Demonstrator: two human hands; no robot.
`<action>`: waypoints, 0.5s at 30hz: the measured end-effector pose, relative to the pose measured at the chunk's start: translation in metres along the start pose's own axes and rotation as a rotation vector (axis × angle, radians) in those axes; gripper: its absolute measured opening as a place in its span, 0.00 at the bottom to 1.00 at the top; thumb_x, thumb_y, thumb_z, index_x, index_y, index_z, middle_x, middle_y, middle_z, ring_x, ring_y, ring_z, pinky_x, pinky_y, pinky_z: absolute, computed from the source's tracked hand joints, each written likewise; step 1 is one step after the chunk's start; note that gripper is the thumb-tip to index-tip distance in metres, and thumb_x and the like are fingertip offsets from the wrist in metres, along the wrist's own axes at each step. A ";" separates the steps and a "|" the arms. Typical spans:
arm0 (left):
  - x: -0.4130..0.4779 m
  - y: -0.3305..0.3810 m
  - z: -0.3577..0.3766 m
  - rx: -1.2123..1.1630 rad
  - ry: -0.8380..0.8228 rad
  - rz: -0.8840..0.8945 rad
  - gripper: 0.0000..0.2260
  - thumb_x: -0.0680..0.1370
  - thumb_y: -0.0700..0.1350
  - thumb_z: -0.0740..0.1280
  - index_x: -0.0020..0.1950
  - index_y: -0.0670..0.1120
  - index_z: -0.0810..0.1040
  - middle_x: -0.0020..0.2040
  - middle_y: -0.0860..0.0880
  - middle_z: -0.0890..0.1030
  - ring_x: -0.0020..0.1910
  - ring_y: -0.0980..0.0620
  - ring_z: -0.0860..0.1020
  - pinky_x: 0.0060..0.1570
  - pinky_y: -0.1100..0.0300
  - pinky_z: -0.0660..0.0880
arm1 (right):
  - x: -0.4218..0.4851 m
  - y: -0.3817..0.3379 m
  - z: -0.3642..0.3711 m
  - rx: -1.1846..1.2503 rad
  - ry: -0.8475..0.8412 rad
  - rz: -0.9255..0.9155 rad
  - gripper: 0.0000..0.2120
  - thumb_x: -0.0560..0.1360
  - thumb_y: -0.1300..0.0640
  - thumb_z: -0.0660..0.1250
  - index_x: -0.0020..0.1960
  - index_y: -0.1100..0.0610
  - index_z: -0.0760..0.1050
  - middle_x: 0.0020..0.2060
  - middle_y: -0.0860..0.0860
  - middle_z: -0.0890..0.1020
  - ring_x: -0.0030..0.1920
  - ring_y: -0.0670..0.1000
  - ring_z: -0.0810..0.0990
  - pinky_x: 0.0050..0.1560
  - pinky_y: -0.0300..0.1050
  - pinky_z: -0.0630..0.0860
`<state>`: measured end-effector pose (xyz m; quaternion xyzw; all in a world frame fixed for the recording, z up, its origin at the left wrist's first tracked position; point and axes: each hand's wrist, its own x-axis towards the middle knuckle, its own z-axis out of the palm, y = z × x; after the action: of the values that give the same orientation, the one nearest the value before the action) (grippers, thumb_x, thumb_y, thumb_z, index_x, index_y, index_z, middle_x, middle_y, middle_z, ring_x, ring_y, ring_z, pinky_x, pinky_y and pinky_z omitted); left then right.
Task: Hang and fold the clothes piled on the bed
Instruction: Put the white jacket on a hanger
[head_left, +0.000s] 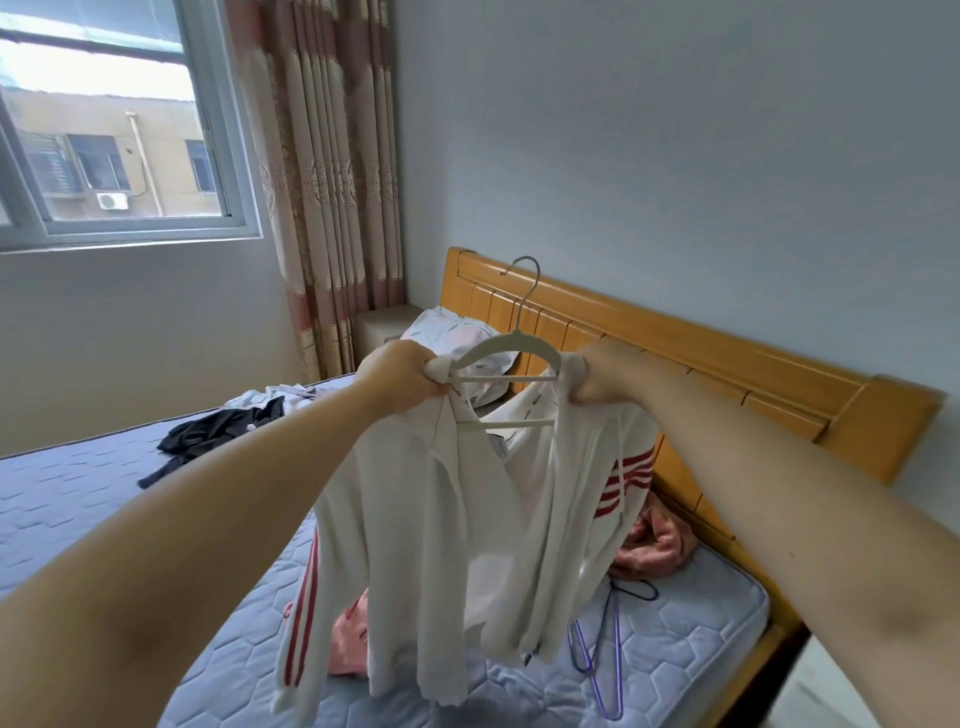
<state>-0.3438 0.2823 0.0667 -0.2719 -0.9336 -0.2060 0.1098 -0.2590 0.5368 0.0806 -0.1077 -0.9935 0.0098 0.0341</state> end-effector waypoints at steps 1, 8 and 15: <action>0.000 0.000 -0.002 0.005 0.029 -0.012 0.12 0.73 0.53 0.72 0.43 0.44 0.82 0.34 0.51 0.76 0.39 0.48 0.75 0.37 0.58 0.70 | 0.000 -0.001 0.001 0.104 0.075 -0.012 0.08 0.72 0.55 0.65 0.35 0.57 0.75 0.32 0.52 0.78 0.34 0.51 0.75 0.32 0.42 0.69; 0.002 0.007 0.000 0.235 0.134 0.016 0.19 0.75 0.63 0.64 0.51 0.48 0.79 0.46 0.49 0.80 0.48 0.47 0.77 0.42 0.56 0.71 | -0.016 -0.004 0.002 0.197 0.396 0.130 0.22 0.79 0.48 0.53 0.31 0.57 0.72 0.28 0.51 0.73 0.30 0.52 0.71 0.29 0.41 0.62; 0.011 0.046 0.009 0.146 -0.039 0.027 0.14 0.76 0.60 0.64 0.42 0.50 0.72 0.40 0.50 0.76 0.39 0.51 0.72 0.34 0.60 0.65 | -0.057 0.018 0.000 0.243 0.366 0.304 0.21 0.78 0.48 0.54 0.30 0.56 0.70 0.27 0.50 0.73 0.28 0.50 0.70 0.28 0.40 0.63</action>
<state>-0.3279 0.3266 0.0772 -0.2796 -0.9444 -0.1306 0.1138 -0.1991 0.5422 0.0767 -0.2507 -0.9348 0.1146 0.2241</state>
